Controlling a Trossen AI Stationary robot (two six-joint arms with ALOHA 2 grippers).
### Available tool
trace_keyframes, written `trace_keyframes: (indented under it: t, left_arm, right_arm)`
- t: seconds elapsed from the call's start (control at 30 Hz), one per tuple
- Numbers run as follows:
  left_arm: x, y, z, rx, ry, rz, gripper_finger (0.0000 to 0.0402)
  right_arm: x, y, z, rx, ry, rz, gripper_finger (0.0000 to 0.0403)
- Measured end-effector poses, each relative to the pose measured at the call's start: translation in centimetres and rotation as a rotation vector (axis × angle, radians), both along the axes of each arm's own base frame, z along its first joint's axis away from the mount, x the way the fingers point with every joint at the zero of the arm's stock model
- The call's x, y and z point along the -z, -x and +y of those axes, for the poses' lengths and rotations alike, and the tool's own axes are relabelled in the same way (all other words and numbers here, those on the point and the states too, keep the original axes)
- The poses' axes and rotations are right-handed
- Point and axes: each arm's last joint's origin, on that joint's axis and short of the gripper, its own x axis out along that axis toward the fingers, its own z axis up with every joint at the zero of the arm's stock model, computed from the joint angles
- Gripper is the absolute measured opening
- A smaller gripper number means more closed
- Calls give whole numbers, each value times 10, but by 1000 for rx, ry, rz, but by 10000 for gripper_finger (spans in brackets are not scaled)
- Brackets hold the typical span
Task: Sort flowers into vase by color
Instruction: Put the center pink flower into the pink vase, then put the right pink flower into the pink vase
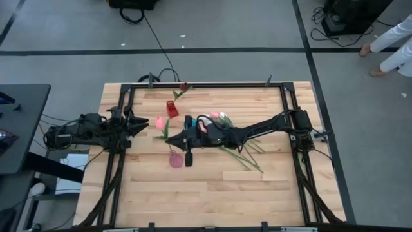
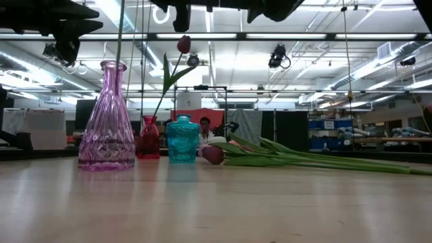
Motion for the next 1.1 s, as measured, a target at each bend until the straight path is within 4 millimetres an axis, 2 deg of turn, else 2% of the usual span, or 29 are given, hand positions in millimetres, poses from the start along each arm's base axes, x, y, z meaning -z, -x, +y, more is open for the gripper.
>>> trace_keyframes:
  t: [0.1, 0.27, 0.53, 0.73, 0.87, 1.1]
  left_arm:
    - [-1, 0, 0, 0, 0, -7, 106]
    - [-1, 0, 0, 0, 0, -8, 106]
    - [-1, 0, 0, 0, 1, -8, 106]
    - [-1, 0, 0, 1, 2, -7, 106]
    - [-1, 0, 0, 1, 2, -7, 106]
    - [-1, 0, 0, 8, 2, -7, 106]
  right_arm:
    - [6, 0, 0, -2, 3, 57, 48]
    - [15, 1, 0, -3, 16, 182, 108]
    - [-5, 15, -9, 24, -15, 463, 170]
    - [-11, 34, -12, 44, -26, 664, 183]
    - [2, 48, -21, 137, -27, 863, 180]
    - [32, 76, -55, 370, -86, 1182, 162]
